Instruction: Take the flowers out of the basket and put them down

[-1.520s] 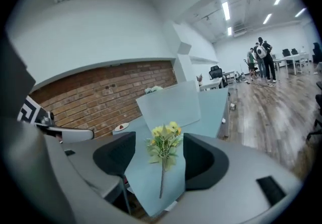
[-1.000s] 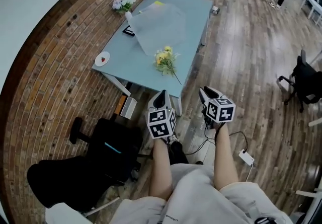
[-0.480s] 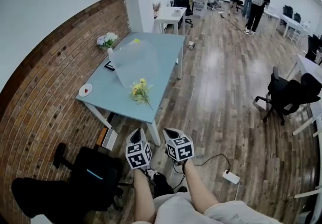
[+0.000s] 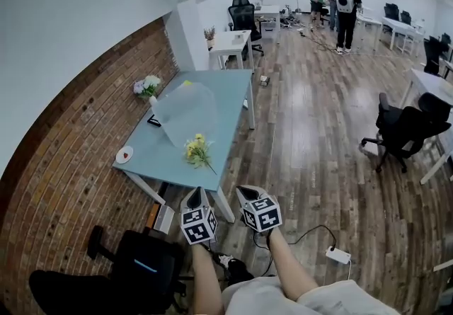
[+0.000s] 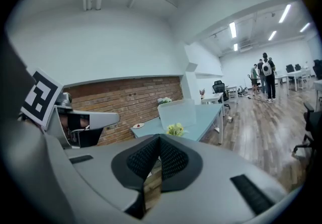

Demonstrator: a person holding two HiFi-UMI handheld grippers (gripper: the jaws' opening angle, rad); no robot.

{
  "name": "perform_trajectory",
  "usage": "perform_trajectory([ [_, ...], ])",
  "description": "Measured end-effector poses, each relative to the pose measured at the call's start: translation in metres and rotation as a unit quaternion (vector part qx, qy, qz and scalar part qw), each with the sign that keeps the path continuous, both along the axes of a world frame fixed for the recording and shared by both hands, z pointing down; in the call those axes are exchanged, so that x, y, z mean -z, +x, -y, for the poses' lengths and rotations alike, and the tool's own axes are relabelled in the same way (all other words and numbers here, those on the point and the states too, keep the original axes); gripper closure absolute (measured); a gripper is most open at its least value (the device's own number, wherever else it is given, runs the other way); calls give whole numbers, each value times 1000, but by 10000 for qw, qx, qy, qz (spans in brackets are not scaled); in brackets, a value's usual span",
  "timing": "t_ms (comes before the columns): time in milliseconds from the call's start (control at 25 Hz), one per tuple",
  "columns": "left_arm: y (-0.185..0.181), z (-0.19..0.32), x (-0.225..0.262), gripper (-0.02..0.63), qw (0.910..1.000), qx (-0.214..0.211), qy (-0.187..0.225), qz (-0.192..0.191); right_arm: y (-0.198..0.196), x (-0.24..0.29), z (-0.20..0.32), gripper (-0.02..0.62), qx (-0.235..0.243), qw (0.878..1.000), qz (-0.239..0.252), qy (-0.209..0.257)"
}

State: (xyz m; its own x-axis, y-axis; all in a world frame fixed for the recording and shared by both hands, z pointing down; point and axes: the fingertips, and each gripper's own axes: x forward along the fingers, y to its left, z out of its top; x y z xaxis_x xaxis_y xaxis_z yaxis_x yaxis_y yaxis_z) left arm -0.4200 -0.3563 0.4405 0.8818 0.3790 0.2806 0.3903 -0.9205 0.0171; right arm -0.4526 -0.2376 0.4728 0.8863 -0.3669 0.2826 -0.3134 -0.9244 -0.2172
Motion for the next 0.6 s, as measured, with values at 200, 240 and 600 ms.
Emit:
perform_trajectory([
  [200, 2, -2, -2, 586, 10000, -31, 29, -32, -5, -3, -15, 586, -221, 9996, -15, 172],
  [240, 2, -2, -4, 586, 10000, -40, 35, -34, -5, -5, -17, 586, -261, 9995, -3, 198],
  [600, -5, -9, -32, 586, 9997, -140, 29, 189, -4, -3, -19, 586, -18, 9935, -14, 1140],
])
